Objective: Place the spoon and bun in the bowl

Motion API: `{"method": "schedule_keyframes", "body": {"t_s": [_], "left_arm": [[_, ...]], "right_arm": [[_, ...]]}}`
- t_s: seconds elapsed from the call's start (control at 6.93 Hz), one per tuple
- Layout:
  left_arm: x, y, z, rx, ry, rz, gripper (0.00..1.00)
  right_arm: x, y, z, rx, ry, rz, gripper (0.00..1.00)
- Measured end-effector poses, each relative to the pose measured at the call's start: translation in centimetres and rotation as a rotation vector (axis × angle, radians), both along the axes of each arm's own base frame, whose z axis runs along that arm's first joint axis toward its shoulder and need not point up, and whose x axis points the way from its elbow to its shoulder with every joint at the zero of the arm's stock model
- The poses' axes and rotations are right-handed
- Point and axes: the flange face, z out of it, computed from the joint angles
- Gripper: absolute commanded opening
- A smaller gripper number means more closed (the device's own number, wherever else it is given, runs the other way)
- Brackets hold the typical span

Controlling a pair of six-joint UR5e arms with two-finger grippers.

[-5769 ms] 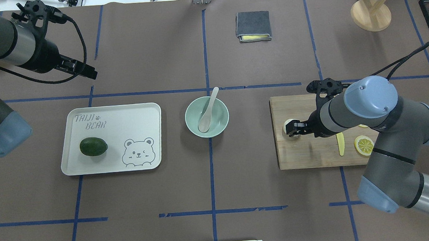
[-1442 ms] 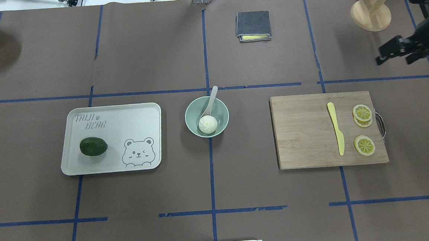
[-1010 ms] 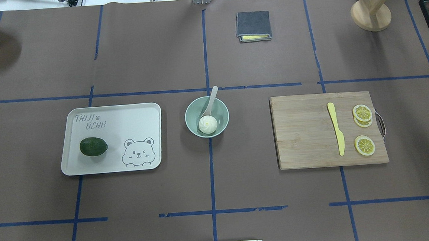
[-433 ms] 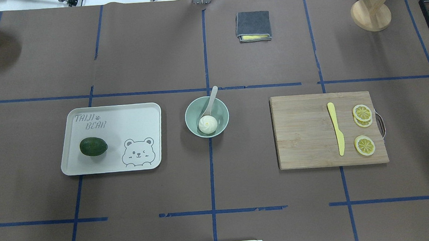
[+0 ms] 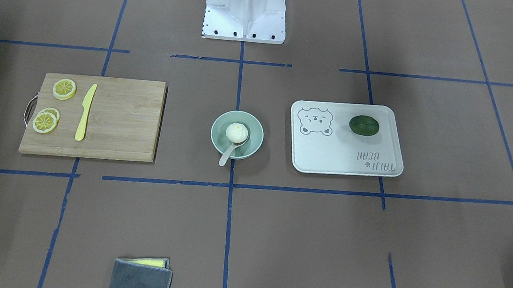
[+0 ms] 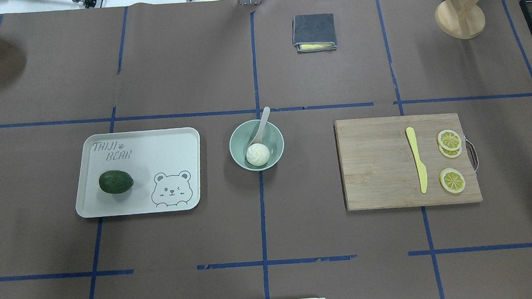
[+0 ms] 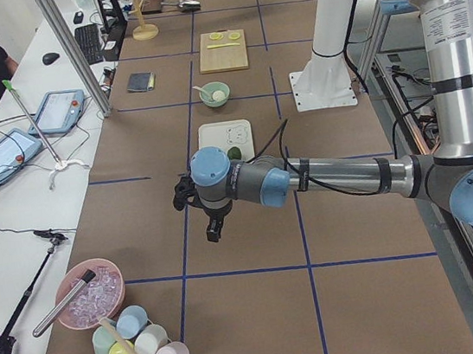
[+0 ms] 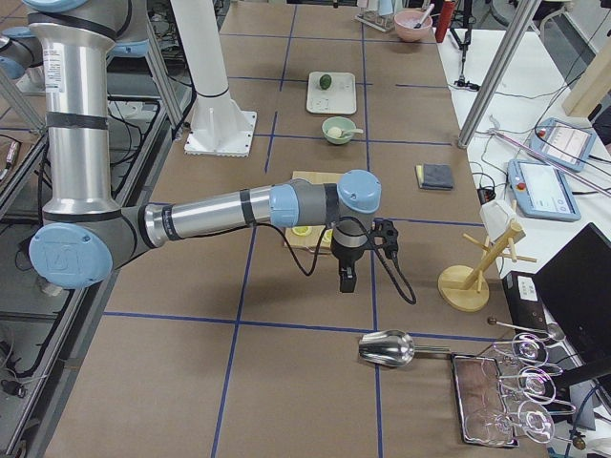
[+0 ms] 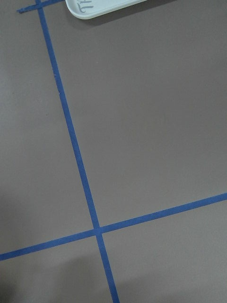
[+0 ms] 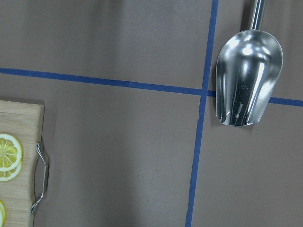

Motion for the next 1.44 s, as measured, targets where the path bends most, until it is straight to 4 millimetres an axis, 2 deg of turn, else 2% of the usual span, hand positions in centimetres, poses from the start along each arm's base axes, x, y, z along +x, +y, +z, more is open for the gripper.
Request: {"method": "schedule_keyframes", "body": {"t_s": [0.29, 0.43, 0.87, 1.44], "left_arm": [[-4.3, -1.8, 3.2, -0.084, -0.012, -0.096, 1.0], [-5.4, -2.5, 3.4, -0.108, -0.022, -0.12, 1.0], [-5.9, -2.7, 2.6, -0.111, -0.03, -0.132, 1.0], [-6.0, -1.5, 4.2, -0.198, -0.045, -0.131, 1.0]], "right_arm": [[-0.1, 0.0, 0.4, -0.008, -0.006, -0.001, 1.0], [-0.1, 0.0, 0.5, -0.01, -0.009, -0.001, 1.0], [-0.2, -0.1, 0.2, -0.007, -0.015, 0.001, 1.0], [-0.4, -0.2, 0.0, -0.002, -0.025, -0.004, 1.0]]}}
